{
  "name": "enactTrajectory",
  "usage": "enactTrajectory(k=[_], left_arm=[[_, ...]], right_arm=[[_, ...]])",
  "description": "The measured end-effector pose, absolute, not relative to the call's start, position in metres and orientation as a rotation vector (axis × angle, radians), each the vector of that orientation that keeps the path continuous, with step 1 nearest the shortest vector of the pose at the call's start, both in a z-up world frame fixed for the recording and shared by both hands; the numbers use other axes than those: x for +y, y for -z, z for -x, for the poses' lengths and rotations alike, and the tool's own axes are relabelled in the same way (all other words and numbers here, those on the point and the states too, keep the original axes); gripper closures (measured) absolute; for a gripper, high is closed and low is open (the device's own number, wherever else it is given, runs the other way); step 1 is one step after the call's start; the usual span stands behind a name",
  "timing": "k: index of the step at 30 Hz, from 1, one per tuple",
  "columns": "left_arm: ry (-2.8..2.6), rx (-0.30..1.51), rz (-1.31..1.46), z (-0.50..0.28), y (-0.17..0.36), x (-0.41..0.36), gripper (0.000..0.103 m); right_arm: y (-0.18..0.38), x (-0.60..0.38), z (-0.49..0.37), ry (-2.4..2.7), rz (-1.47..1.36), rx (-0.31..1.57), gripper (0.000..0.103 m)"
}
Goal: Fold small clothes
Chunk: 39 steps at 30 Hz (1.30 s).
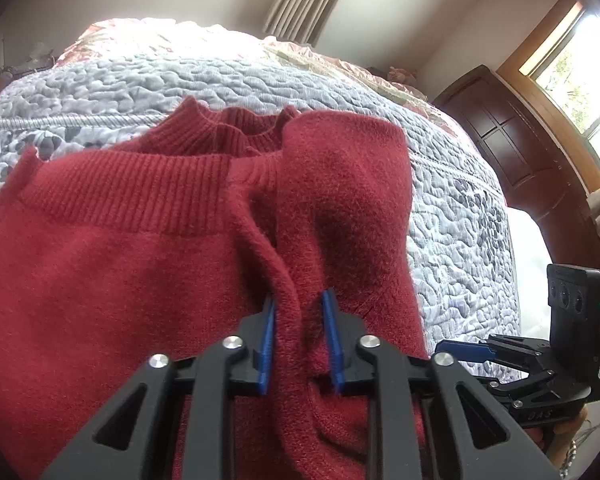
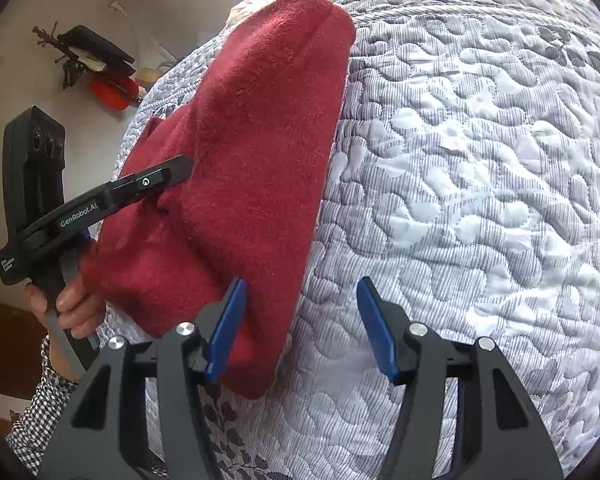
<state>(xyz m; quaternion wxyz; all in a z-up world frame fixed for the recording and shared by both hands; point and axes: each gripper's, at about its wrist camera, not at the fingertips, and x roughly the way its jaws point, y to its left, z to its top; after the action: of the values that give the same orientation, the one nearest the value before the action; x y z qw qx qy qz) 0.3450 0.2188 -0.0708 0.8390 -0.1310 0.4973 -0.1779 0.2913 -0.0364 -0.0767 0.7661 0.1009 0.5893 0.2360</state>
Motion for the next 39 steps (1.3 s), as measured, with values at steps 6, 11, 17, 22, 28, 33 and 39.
enactTrajectory(k=[6, 11, 17, 22, 28, 33, 39], left_arm=[[0.383, 0.955, 0.308, -0.332, 0.057, 0.231, 0.091], [0.393, 0.933, 0.35, -0.322, 0.047, 0.259, 0.091], [0.352, 0.906, 0.402, -0.311, 0.036, 0.306, 0.091], [0.317, 0.89, 0.4, -0.302, 0.026, 0.342, 0.091], [0.263, 0.884, 0.379, -0.295, 0.022, 0.382, 0.091], [0.232, 0.896, 0.415, -0.293, 0.028, 0.411, 0.091], [0.226, 0.898, 0.438, -0.288, 0.031, 0.43, 0.091]], right_arm=[[0.079, -0.056, -0.28, -0.509, -0.228, 1.273, 0.045], [0.08, -0.06, -0.272, -0.528, -0.242, 1.259, 0.045], [0.081, -0.049, -0.267, -0.548, -0.219, 1.261, 0.045], [0.082, -0.039, -0.265, -0.572, -0.213, 1.263, 0.045], [0.084, -0.025, -0.261, -0.591, -0.18, 1.268, 0.044], [0.083, -0.007, -0.26, -0.611, -0.164, 1.275, 0.044], [0.078, 0.013, -0.252, -0.637, -0.119, 1.265, 0.044]])
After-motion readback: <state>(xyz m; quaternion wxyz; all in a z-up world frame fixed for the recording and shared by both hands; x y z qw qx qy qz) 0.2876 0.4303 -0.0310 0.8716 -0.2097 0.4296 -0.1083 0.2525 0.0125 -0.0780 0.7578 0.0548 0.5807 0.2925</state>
